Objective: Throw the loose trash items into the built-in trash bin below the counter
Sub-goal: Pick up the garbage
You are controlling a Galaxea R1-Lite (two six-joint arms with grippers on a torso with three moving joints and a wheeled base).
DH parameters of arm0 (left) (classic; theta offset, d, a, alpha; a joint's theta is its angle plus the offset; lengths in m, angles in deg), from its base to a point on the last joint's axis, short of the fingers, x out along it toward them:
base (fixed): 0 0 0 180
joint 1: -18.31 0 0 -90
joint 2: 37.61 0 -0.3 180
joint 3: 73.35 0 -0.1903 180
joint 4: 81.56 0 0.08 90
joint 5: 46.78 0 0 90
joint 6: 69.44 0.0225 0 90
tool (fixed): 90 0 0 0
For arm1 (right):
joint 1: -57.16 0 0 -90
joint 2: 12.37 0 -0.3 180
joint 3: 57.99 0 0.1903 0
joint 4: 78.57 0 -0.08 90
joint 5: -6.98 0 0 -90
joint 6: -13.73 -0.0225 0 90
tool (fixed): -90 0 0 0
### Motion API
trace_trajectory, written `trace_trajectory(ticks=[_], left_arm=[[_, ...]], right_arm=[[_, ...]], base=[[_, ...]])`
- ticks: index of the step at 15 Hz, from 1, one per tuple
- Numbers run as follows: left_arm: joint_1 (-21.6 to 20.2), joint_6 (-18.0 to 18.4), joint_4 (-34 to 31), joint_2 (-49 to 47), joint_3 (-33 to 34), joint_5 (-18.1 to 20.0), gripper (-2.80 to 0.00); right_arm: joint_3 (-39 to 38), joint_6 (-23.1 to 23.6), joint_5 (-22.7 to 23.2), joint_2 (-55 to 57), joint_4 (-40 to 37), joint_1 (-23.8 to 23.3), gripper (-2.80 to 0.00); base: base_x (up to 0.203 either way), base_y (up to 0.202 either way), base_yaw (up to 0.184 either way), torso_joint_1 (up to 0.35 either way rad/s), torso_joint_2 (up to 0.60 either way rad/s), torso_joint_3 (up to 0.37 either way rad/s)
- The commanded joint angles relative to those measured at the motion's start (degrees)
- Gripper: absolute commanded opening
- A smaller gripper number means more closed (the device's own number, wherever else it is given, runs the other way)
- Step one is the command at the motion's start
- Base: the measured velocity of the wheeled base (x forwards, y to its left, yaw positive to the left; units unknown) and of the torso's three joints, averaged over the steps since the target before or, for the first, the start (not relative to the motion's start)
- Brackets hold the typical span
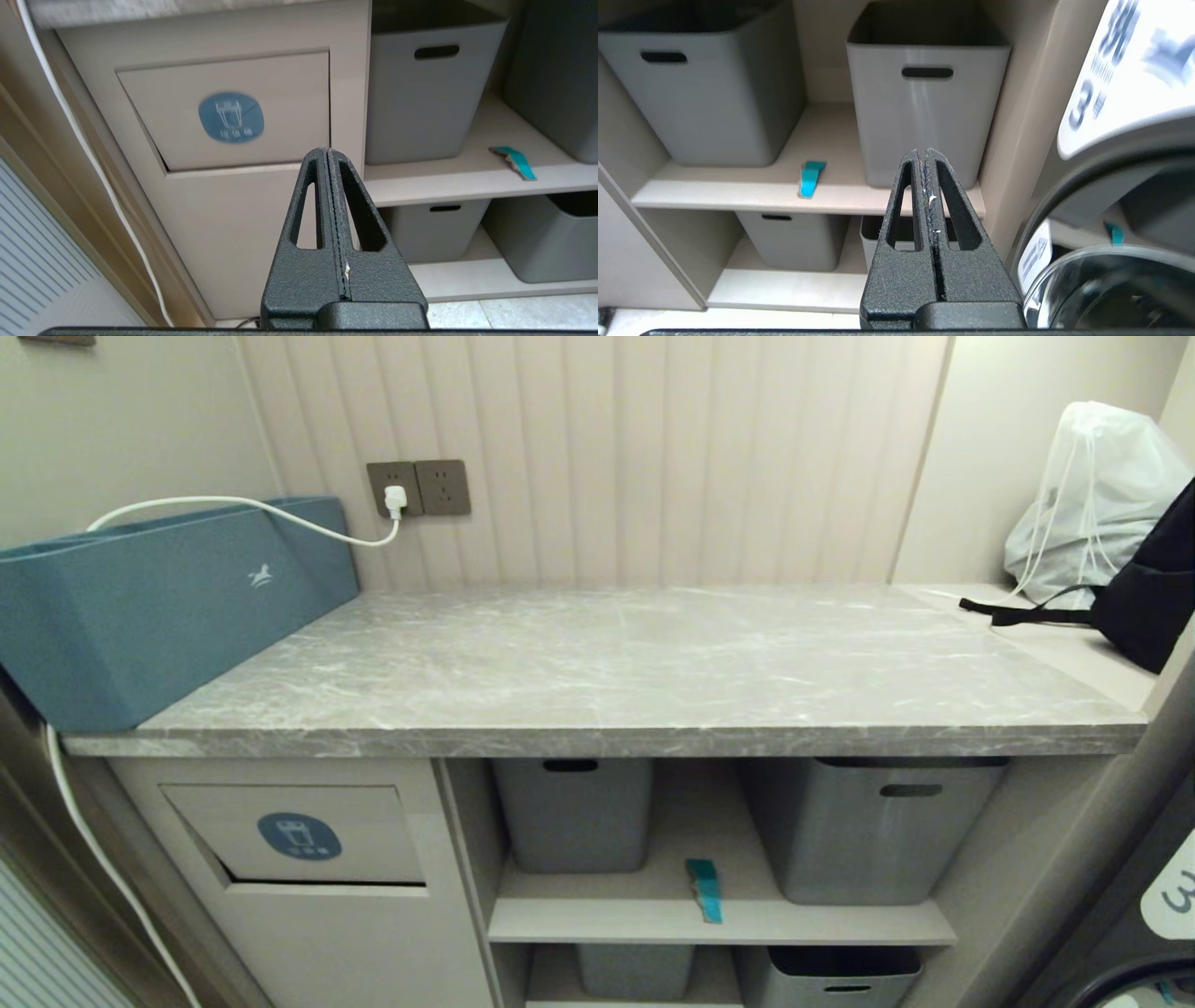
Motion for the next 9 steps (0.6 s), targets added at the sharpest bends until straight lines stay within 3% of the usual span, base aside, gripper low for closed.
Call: trace_trajectory(ticks=[1,9], left_arm=[[0.0,0.0,0.0,-0.1,0.0,-0.1,-2.8],[0.0,-0.1,-0.1,-0.1,0.0,-0.2,-2.8]], right_arm=[[0.0,0.0,0.0,0.1,0.0,0.0,-2.8],[0.0,-0.2,-0.1,0.0,0.0,0.0,-2.8]], base=[[0.0,0.0,0.0,-0.192,0.47,0.275],[0.0,0.0,0.0,-0.165,0.47,0.296]])
